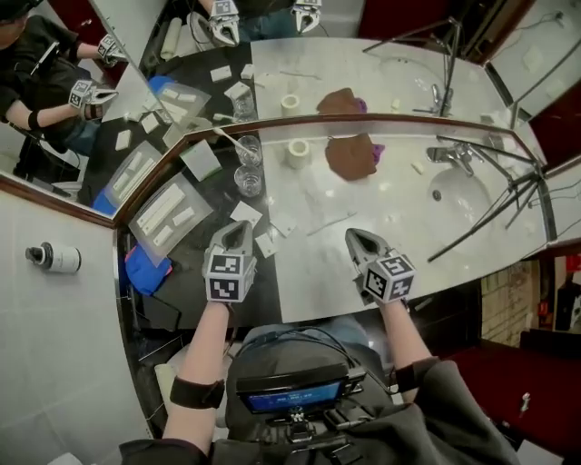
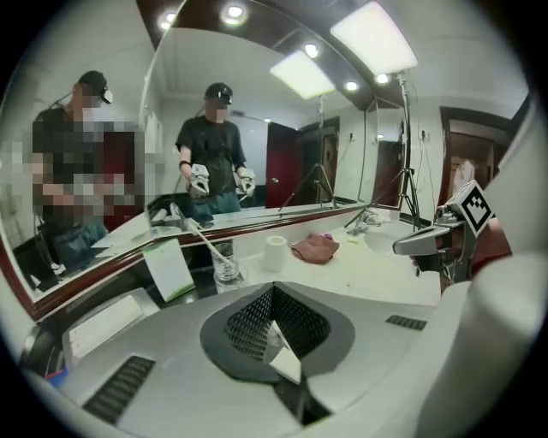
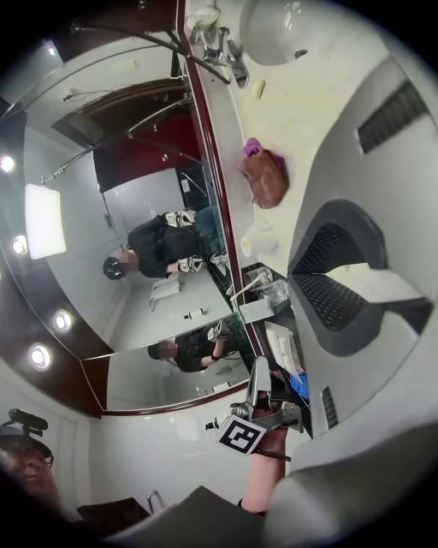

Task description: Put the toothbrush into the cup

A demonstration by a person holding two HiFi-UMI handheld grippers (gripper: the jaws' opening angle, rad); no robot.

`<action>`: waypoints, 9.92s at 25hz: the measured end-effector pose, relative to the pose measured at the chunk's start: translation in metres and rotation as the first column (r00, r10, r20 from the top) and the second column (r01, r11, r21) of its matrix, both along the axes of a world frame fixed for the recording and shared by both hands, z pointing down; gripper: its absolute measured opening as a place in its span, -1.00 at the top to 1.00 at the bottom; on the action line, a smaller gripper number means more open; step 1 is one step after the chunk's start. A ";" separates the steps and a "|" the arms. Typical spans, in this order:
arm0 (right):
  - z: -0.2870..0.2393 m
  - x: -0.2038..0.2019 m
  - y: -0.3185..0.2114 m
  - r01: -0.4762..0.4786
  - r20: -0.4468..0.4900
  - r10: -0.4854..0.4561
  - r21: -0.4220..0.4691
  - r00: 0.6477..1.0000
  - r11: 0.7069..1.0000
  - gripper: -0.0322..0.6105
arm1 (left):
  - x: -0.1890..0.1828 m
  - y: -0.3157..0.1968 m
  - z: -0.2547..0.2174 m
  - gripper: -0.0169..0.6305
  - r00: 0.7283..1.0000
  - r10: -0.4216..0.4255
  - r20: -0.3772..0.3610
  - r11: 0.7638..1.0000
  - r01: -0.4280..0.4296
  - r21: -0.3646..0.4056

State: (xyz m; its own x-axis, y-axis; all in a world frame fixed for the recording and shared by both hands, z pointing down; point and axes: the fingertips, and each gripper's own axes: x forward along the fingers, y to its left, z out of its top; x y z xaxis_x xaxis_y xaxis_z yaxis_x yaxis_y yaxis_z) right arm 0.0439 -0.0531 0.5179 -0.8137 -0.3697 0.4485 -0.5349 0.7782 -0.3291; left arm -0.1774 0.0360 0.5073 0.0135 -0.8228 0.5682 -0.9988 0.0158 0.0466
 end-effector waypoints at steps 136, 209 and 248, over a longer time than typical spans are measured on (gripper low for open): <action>0.042 0.154 -0.043 -0.335 0.043 0.338 -0.060 0.940 0.940 0.87 | 0.273 -0.113 0.129 0.89 0.655 0.743 -0.137 0.485 -0.668 -0.565; -0.041 0.032 -0.030 -0.045 -0.002 0.046 0.099 0.999 0.994 0.87 | 0.000 0.006 -0.063 0.94 0.991 -0.040 -0.125 0.959 0.074 0.272; 0.028 0.158 -0.025 -0.237 -0.032 0.237 0.005 0.971 0.971 0.87 | 0.242 -0.135 0.156 0.31 0.634 0.771 -0.062 0.496 -0.658 -0.567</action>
State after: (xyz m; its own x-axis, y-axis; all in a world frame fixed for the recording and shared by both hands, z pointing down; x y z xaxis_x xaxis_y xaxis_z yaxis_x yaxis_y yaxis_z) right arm 0.2019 -0.0780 0.5461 -0.6876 -0.5512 0.4726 -0.7148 0.6281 -0.3074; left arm 0.0645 -0.0986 0.6634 0.3187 -0.1702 0.9325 -0.6627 -0.7433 0.0908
